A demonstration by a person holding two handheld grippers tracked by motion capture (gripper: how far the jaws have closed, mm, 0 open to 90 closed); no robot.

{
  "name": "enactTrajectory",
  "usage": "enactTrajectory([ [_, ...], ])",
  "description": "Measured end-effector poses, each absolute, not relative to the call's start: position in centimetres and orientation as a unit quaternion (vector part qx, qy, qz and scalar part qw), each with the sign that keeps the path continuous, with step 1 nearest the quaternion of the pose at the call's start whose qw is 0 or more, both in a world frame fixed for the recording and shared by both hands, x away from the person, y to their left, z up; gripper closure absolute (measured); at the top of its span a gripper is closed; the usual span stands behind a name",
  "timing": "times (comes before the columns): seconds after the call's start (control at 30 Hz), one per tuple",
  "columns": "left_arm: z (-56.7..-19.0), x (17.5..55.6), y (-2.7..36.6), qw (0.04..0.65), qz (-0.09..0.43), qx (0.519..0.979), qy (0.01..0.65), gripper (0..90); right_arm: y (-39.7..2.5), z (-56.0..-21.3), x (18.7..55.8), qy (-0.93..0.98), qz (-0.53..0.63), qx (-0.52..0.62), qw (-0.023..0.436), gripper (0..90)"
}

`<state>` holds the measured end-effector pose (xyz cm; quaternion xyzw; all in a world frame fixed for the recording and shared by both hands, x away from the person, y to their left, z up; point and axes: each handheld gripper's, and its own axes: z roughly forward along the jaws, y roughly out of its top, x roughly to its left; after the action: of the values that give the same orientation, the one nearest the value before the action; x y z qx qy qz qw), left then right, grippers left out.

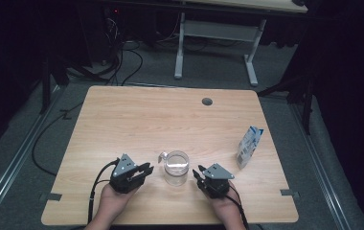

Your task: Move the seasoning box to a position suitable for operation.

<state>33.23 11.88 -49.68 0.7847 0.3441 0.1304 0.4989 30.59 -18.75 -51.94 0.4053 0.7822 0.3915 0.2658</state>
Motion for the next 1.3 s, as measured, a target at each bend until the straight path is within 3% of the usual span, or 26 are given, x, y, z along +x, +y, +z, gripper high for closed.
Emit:
enactTrajectory([
  [0.3, -49.3, 33.6, 11.4, 0.502, 0.141, 0.772, 0.364, 72.1, -19.1, -51.6, 30.3, 0.774, 0.395, 0.427, 0.251, 69.7],
  [1.3, -46.3, 34.9, 9.6, 0.512, 0.164, 0.77, 0.343, 89.4, -19.2, -51.0, 30.1, 0.776, 0.409, 0.411, 0.246, 69.6],
])
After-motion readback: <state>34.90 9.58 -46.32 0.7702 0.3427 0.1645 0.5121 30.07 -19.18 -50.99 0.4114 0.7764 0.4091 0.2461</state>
